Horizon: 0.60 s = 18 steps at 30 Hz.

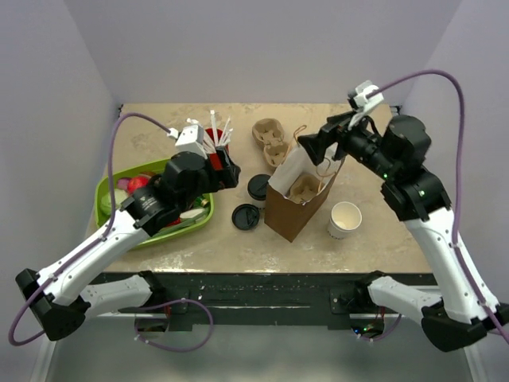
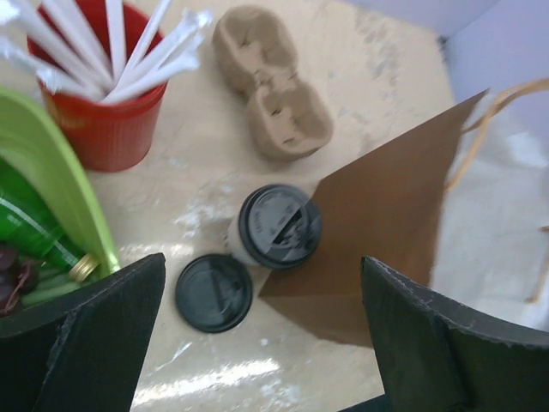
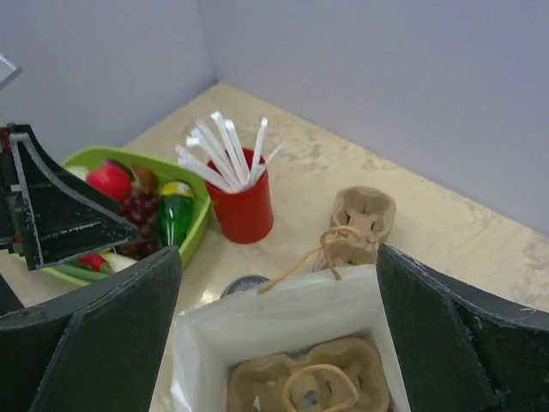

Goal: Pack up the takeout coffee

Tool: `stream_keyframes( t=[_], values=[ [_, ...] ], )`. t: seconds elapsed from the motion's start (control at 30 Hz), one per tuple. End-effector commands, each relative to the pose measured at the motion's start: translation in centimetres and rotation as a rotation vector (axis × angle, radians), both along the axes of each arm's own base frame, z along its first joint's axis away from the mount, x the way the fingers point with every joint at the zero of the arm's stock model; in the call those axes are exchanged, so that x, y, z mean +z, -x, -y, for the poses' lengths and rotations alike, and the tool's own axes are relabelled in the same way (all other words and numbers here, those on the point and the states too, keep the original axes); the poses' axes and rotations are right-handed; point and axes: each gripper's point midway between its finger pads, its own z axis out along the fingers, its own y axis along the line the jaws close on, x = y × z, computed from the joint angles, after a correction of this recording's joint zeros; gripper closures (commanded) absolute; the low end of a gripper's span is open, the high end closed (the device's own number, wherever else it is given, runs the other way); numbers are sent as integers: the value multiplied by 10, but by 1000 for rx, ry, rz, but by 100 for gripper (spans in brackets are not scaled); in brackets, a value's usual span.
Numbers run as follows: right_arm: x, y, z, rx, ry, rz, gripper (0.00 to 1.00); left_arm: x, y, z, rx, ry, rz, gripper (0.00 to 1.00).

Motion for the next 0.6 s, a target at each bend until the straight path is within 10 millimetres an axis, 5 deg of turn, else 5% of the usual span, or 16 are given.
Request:
stream_keyframes(
  t=[0.0, 0.07, 0.13, 0.27, 0.37, 0.57],
  values=[
    [-19, -8, -19, 75, 70, -43, 4, -59, 6, -7, -2, -125, -145, 0],
    [-23, 8, -50, 189, 187, -1, 4, -72, 7, -6, -4, -125, -191, 0],
    [-54, 6, -81, 214, 331, -61, 4, -85, 10, -12, 26, -126, -233, 0],
    [-76, 10, -131, 244, 507, -54, 5, -103, 16, -36, 114, -111, -288, 0],
    [-102, 9, -149, 293, 621, -76, 5, -117, 24, -66, 214, -105, -335, 0],
    [-161, -8, -152, 262, 844, -165, 10, -104, 54, -131, 488, -112, -345, 0]
  ],
)
